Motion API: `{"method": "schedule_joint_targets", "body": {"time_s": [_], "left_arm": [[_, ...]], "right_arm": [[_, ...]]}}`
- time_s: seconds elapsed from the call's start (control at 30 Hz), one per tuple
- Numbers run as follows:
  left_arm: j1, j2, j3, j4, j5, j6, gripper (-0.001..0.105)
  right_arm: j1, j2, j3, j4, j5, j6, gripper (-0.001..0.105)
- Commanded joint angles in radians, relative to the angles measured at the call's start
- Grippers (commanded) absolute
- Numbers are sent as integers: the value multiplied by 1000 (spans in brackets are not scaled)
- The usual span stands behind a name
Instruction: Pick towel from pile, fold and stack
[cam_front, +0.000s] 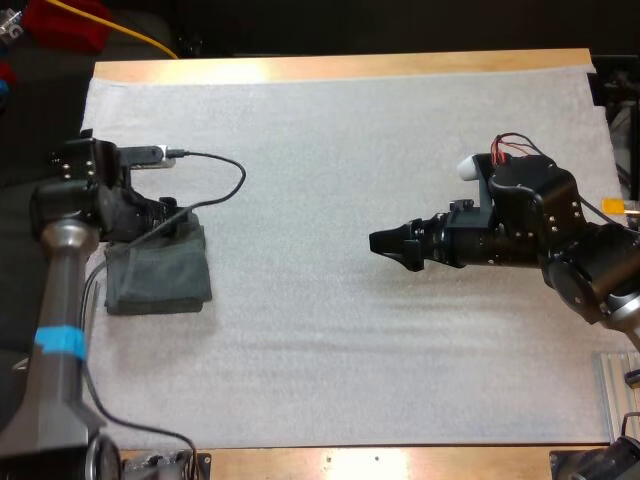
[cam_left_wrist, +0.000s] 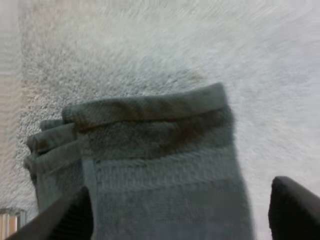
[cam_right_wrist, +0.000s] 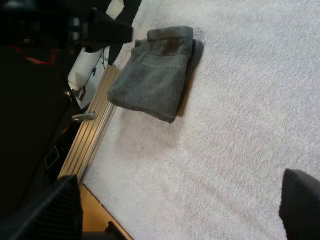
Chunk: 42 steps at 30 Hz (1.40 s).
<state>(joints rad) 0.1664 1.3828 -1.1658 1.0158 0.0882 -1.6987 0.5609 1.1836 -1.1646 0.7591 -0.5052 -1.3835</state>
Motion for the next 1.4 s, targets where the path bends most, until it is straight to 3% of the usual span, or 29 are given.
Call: {"method": "schedule_joint_targets", "body": {"time_s": [0.0,0.4,0.7,1.03,1.2,1.37], "left_arm": [[0,-36,-4,18,25,-9,69],[0,-226,-4,21,153,-28,69],[-13,-248,-4,41,194,-31,69],[-130,-248,-4,26,193,-21,69],[-152,-248,-4,26,196,-21,69],[-168,-250,-4,26,200,-21,69]], "right_arm": [[1,-11,-6,-8,7,-9,78],[-24,-11,-6,91,235,-116,78],[-290,-11,-6,154,232,-215,78],[-587,-34,-6,248,234,-410,78],[-663,-87,-6,252,265,-511,78],[-687,-157,-6,278,370,-600,78]]}}
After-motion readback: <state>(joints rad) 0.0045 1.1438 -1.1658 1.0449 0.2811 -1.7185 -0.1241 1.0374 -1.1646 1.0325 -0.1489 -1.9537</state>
